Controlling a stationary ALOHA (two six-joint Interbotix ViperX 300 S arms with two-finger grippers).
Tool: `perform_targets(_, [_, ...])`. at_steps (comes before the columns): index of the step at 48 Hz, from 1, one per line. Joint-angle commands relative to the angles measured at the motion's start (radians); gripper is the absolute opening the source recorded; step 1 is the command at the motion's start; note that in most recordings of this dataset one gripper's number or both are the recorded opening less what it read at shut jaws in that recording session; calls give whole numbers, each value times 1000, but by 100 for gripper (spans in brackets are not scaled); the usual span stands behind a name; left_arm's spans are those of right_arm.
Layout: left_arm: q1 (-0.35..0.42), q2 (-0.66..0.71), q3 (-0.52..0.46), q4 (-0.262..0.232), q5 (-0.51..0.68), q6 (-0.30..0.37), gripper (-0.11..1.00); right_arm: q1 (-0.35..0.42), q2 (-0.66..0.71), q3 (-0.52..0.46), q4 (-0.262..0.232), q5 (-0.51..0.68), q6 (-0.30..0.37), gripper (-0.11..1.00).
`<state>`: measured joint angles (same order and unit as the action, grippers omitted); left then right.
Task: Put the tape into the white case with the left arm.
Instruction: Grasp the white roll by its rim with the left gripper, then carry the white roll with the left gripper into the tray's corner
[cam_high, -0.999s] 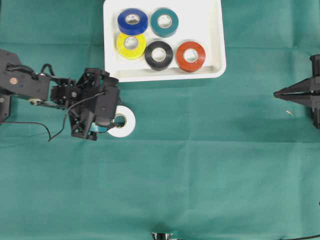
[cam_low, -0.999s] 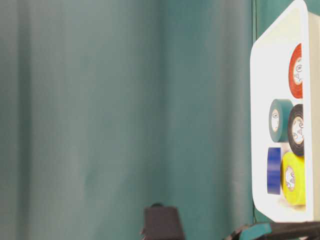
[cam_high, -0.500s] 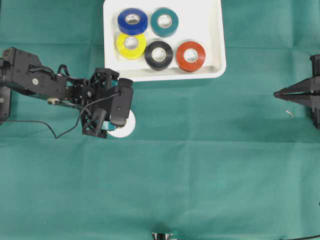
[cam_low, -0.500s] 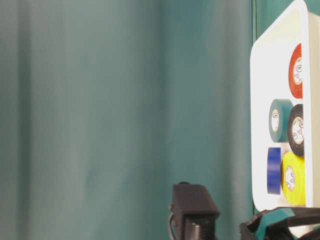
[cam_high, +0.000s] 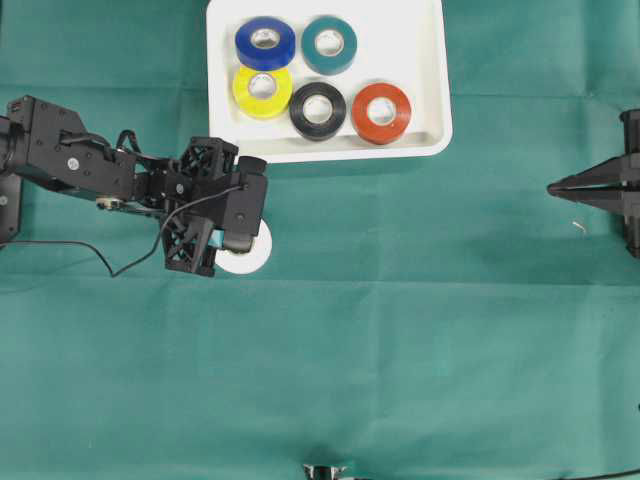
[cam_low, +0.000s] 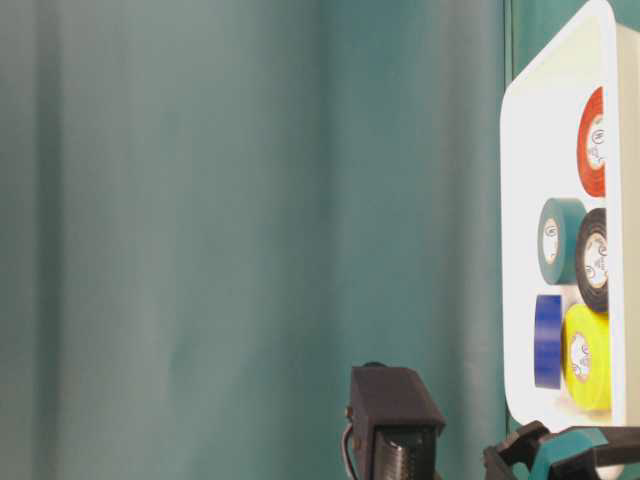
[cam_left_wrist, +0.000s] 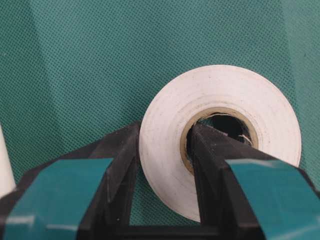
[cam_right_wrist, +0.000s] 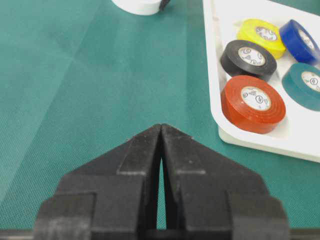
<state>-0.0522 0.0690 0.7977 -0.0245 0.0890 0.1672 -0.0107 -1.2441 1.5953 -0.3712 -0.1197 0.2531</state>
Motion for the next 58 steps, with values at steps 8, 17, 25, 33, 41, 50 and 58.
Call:
perform_targets(8, [-2,-46,-31,0,-2,0,27,-2,6,5,-6,-6,2,-9])
perform_targets(17, [-21,-100,-77,2,41,0,27,-2,6,3,-6,-8,2,-9])
perform_targets(25, [-38,-143,-129,0,100,5,27,-2,6,3,-6,-6,2,-9])
perform_targets(33, [-40,-161,-167,0,140,11,27,-2,6,3,-6,-6,2,-9])
perform_targets(41, [-38,-156,-184,2,150,12,27,-2,6,3,-6,-6,2,-9])
perform_targets(50, [-12,-144,-202,2,150,14,27,-2,6,5,-6,-6,2,-9])
perform_targets(58, [38,-112,-247,5,147,21,27,-2,6,3,-6,-8,2,-9])
